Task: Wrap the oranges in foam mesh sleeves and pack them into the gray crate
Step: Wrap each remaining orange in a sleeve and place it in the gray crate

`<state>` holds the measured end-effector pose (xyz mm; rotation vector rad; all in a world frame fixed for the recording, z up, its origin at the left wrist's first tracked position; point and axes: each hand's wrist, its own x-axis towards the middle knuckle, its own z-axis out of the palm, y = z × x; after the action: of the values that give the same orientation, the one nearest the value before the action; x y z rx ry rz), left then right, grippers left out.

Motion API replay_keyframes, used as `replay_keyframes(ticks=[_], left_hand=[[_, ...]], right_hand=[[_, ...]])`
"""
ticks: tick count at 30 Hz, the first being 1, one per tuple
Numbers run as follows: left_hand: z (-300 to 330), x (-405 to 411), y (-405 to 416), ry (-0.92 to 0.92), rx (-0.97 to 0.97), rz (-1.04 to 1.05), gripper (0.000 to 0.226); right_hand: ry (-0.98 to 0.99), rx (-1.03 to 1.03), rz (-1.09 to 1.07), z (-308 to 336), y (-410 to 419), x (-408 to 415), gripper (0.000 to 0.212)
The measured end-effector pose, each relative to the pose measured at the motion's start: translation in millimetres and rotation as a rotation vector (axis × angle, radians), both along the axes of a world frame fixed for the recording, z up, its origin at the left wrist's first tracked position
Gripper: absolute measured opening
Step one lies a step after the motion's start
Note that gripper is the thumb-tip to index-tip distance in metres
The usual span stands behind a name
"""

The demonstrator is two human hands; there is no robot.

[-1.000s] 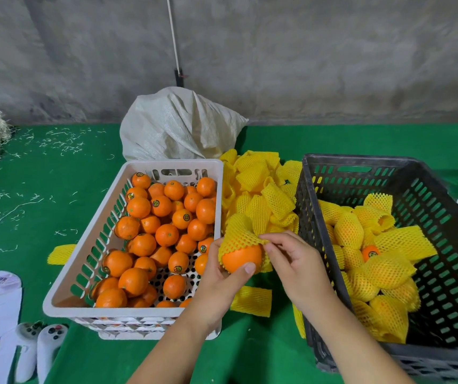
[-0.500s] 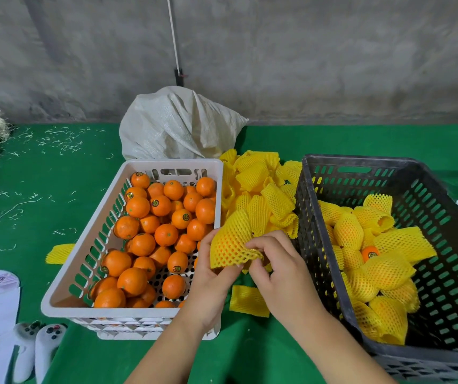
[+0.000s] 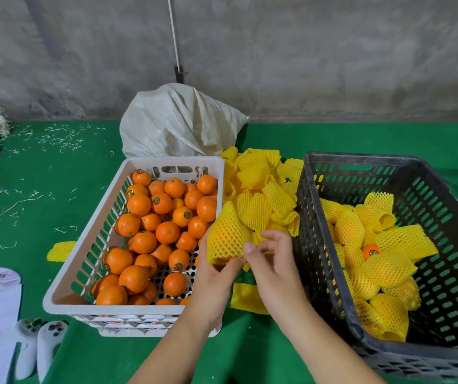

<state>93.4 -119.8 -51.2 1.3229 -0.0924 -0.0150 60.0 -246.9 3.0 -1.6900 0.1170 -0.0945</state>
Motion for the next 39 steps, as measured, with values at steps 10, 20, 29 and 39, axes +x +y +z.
replay_keyframes(ticks=[10, 20, 29, 39], left_hand=[[9.2, -17.0, -9.4, -0.197, 0.276, 0.091, 0.071], [19.1, 5.6, -5.1, -0.446, 0.927, -0.141, 0.078], [-1.9, 64.2, 32.9, 0.129, 0.697, -0.169, 0.042], [-56.9, 86.7, 49.0, 0.711, 1.420, -0.605, 0.035]], right_hand=[[0.229, 0.292, 0.242, -6.4, -0.9, 0.7, 0.107], [0.093, 0.721, -0.101, -3.7, -35.4, 4.2, 0.061], [0.012, 0.789, -0.522, -3.4, -82.9, 35.2, 0.074], [0.322, -0.805, 0.238, -115.2, -37.6, 18.0, 0.047]])
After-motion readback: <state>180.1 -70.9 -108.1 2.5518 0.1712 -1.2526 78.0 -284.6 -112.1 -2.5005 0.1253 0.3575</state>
